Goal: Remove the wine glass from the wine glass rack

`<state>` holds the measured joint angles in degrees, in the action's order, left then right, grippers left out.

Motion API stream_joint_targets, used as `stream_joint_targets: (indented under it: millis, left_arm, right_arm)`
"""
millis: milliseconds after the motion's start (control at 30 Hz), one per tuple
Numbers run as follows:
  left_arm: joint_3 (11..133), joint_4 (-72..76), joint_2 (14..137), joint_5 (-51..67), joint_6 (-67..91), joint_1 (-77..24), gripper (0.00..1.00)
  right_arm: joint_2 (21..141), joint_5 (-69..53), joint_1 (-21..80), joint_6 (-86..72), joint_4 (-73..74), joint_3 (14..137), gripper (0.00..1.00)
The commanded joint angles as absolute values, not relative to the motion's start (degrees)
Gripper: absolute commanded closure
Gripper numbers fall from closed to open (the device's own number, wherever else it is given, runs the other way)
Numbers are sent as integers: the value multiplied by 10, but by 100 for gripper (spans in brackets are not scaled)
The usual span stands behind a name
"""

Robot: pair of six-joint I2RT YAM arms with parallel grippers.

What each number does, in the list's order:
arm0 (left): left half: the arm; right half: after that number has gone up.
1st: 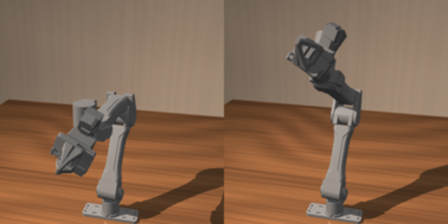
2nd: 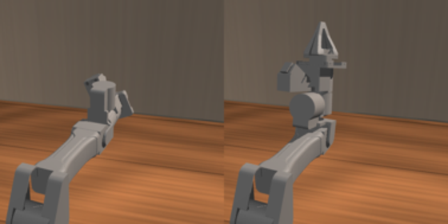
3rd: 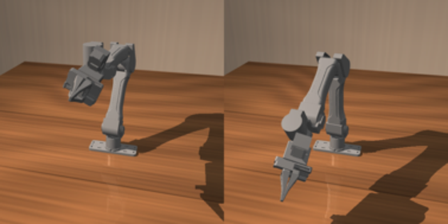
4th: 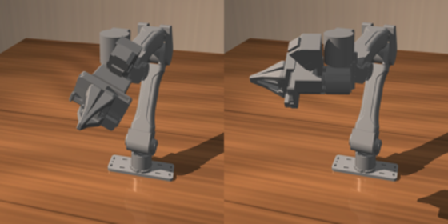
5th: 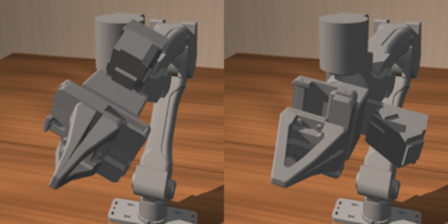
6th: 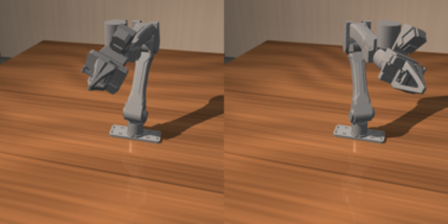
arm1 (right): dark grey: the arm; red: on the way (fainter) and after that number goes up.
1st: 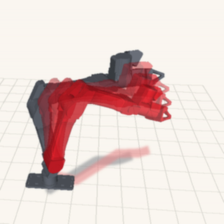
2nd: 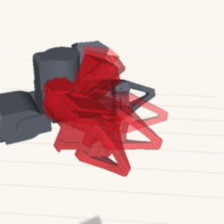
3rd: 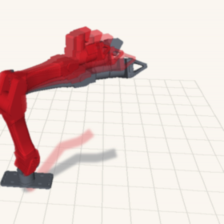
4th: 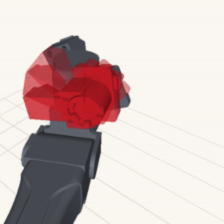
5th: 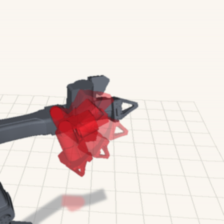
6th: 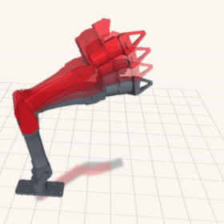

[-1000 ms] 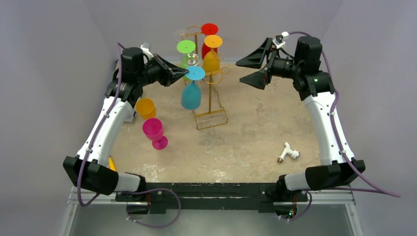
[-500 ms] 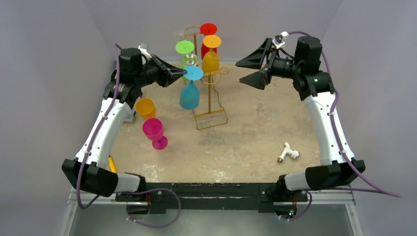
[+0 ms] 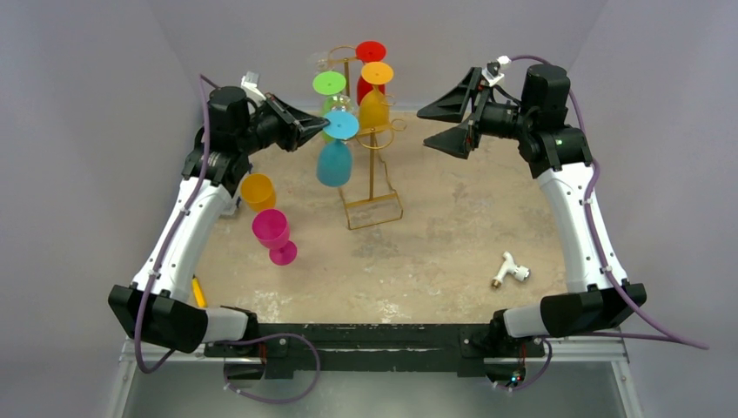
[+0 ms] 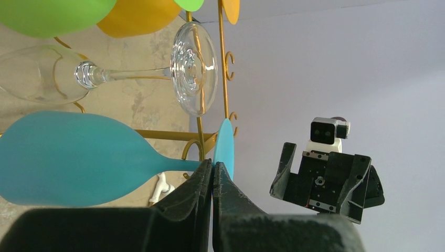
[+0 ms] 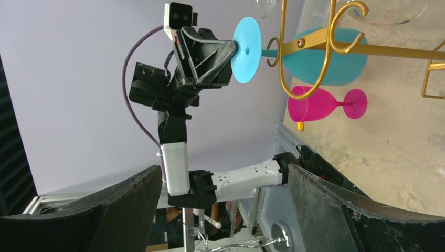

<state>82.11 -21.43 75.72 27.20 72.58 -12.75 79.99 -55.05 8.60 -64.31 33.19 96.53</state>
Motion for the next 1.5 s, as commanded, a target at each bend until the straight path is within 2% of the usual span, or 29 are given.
stream_joint_targets:
  millis: [0, 667, 1033, 1200, 1467]
  left_arm:
    - [822, -179, 739, 269, 710, -124, 100]
    - [825, -264, 663, 259, 658, -99, 100]
    - [894, -351, 629, 261, 613, -75, 100]
    - [929, -350, 612, 265, 610, -70, 100]
    - [1037, -315, 629, 284, 644, -67, 100]
  right_arm:
    - [796, -563, 85, -630, 326, 975, 12]
    - [800, -571, 85, -628, 326, 973, 12]
    - [803, -576, 85, -637, 305, 972, 12]
    - [806, -599, 86, -658, 256, 974, 11]
    - [819, -619, 108, -750, 99, 987, 11]
